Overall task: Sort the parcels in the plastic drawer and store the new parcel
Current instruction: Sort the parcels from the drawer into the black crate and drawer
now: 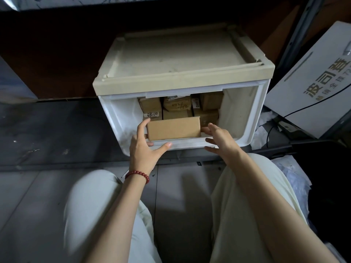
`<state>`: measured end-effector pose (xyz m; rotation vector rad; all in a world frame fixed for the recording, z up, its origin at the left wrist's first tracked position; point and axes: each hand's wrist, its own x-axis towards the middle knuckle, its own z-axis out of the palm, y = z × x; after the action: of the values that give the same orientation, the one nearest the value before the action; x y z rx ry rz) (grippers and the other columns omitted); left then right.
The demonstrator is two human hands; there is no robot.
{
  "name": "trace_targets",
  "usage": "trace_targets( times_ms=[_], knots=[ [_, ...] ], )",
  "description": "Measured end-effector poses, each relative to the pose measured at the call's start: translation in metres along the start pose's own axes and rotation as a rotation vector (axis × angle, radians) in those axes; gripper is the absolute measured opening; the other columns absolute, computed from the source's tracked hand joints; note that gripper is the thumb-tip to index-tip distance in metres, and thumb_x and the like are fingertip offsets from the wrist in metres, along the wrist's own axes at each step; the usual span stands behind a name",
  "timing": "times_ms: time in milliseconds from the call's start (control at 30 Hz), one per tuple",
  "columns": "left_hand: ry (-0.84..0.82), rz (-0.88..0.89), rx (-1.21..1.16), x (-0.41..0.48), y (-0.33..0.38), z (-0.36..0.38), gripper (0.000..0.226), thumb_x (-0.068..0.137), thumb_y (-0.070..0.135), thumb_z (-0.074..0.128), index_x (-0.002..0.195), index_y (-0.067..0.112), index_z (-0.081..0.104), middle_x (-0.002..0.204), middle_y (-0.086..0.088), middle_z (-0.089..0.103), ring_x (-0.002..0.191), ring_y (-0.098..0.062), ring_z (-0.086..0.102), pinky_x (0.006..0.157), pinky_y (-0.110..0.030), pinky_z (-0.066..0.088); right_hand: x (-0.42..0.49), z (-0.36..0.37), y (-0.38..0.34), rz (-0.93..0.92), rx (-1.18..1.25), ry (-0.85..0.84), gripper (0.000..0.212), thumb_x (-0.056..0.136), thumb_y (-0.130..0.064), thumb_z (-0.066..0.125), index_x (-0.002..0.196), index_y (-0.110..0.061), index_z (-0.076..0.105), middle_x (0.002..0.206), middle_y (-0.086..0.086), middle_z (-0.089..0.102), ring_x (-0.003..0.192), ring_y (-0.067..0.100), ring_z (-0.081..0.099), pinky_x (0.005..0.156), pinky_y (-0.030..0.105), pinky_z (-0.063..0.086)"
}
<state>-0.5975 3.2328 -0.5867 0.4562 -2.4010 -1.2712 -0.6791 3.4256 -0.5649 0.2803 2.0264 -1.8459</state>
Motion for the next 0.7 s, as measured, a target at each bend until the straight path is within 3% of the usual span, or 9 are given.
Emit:
trace_targets(
  times_ms=[67,167,333,400,500,567,700],
  knots=[
    [-0.001,-0.025,0.011,0.002,-0.004,0.001,0.074,0.068,0.044,0.082,0.128,0.046,0.039,0.108,-0.002,0.061,0.090,-0.012,0.061,0.081,-0.032,0.053,-0.001,-0.001,-0.001,-0.012,-0.023,0.003,0.022,0.101,-0.032,0.040,0.091,-0.025,0.058,0.133,0.004,0.053,0.113,0.024,0.052,0.092,0.036,0.045],
    [-0.018,-0.052,0.039,0.003,-0.005,0.003,0.064,0.068,0.053,0.078,0.122,0.041,0.045,0.091,0.001,0.069,0.086,-0.015,0.065,0.077,-0.035,0.056,-0.001,0.000,-0.002,-0.021,-0.002,0.018,0.017,0.100,-0.031,0.044,0.088,-0.019,0.045,0.133,0.012,0.053,0.123,0.031,0.049,0.097,0.040,0.041],
    [-0.045,-0.051,-0.020,0.000,0.004,0.003,0.057,0.067,0.047,0.081,0.114,0.033,0.052,0.115,0.004,0.046,0.104,-0.012,0.051,0.079,-0.025,0.044,0.001,0.002,-0.004,-0.043,0.116,0.019,0.025,0.100,-0.035,0.046,0.081,-0.021,0.039,0.098,-0.001,0.058,0.104,0.023,0.056,0.096,0.042,0.042],
    [-0.038,-0.047,-0.129,0.001,0.012,0.002,0.053,0.070,0.042,0.080,0.114,0.030,0.052,0.111,0.013,0.052,0.105,-0.007,0.052,0.078,-0.021,0.044,-0.002,0.001,-0.004,-0.096,0.052,0.009,0.026,0.099,-0.042,0.044,0.084,-0.021,0.040,0.096,-0.002,0.059,0.096,0.018,0.056,0.093,0.040,0.044],
    [0.010,-0.036,-0.249,0.006,0.024,-0.005,0.048,0.071,0.045,0.078,0.113,0.031,0.058,0.105,0.021,0.060,0.101,0.001,0.058,0.081,-0.021,0.052,-0.010,-0.002,-0.008,-0.233,-0.065,-0.014,0.030,0.096,-0.052,0.045,0.104,-0.024,0.047,0.097,-0.001,0.059,0.083,0.008,0.057,0.080,0.026,0.046],
    [0.024,-0.042,-0.277,0.008,0.030,-0.007,0.051,0.068,0.053,0.079,0.111,0.035,0.059,0.107,0.015,0.064,0.103,-0.003,0.060,0.085,-0.029,0.054,-0.015,-0.008,-0.013,-0.298,-0.077,-0.057,0.042,0.092,-0.057,0.048,0.121,-0.027,0.047,0.102,-0.005,0.060,0.088,0.008,0.059,0.081,0.024,0.046],
    [-0.011,-0.032,-0.271,0.003,0.050,-0.001,0.052,0.061,0.065,0.075,0.102,0.037,0.059,0.100,0.013,0.067,0.094,-0.008,0.065,0.078,-0.030,0.055,-0.029,-0.024,-0.019,-0.379,-0.050,-0.095,0.039,0.093,-0.045,0.056,0.122,-0.020,0.047,0.108,0.002,0.066,0.095,0.010,0.063,0.077,0.021,0.053]
  ],
)
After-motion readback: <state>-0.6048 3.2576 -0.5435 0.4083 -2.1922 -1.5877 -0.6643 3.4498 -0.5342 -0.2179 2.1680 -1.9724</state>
